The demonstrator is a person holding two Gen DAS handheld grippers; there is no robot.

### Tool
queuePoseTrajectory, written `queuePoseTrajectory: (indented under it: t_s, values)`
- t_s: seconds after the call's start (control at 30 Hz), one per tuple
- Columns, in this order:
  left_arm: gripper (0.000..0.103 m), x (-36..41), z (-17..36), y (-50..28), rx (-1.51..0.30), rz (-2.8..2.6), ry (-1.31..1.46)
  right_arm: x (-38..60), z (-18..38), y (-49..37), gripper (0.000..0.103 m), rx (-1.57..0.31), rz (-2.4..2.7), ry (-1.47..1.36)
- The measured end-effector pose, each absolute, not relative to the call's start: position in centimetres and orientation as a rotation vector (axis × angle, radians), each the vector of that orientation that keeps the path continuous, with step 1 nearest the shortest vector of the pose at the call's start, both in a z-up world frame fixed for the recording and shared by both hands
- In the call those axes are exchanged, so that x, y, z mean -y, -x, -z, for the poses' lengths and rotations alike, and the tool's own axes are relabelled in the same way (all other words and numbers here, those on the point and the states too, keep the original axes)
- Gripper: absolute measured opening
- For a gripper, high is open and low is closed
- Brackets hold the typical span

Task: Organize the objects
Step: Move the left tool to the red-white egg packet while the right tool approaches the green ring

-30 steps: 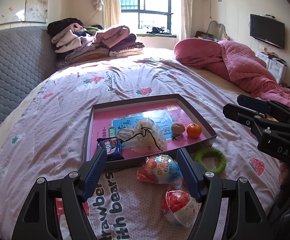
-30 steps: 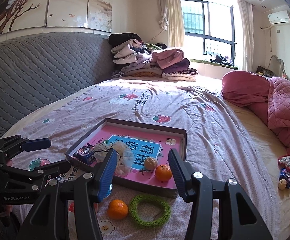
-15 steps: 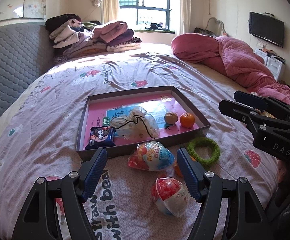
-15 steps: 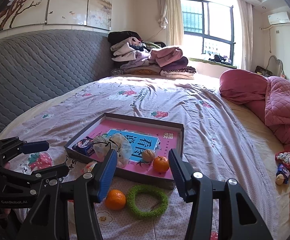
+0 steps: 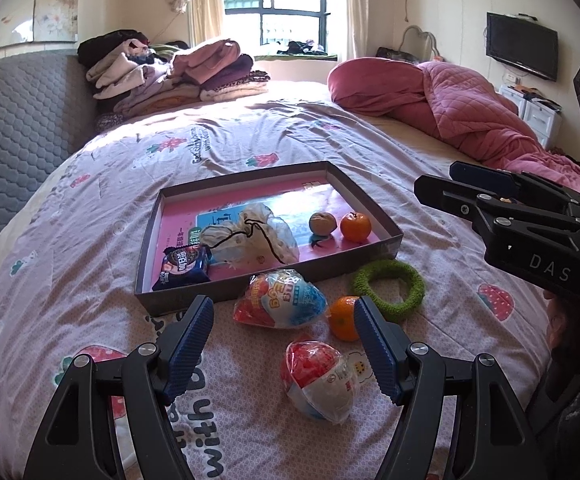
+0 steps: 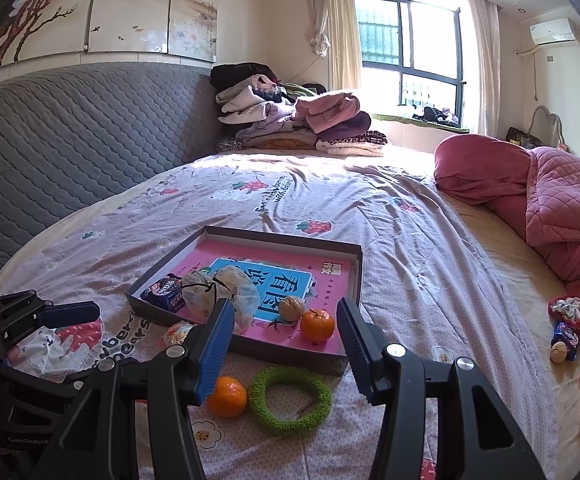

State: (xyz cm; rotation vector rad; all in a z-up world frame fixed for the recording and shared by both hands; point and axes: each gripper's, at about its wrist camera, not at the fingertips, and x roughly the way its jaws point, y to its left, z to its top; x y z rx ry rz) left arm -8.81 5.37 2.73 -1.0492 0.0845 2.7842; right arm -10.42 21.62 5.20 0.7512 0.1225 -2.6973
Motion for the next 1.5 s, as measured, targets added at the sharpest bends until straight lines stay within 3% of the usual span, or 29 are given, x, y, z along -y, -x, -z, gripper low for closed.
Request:
queuePoseTrajectory:
  t_s: [1.5]
  values:
    - [0.074,-5.3,-0.3,6.5,-0.075,-2.717,1.209,-23.0,-1.0,8.7,0.053,-0.109,2.671,-0.957]
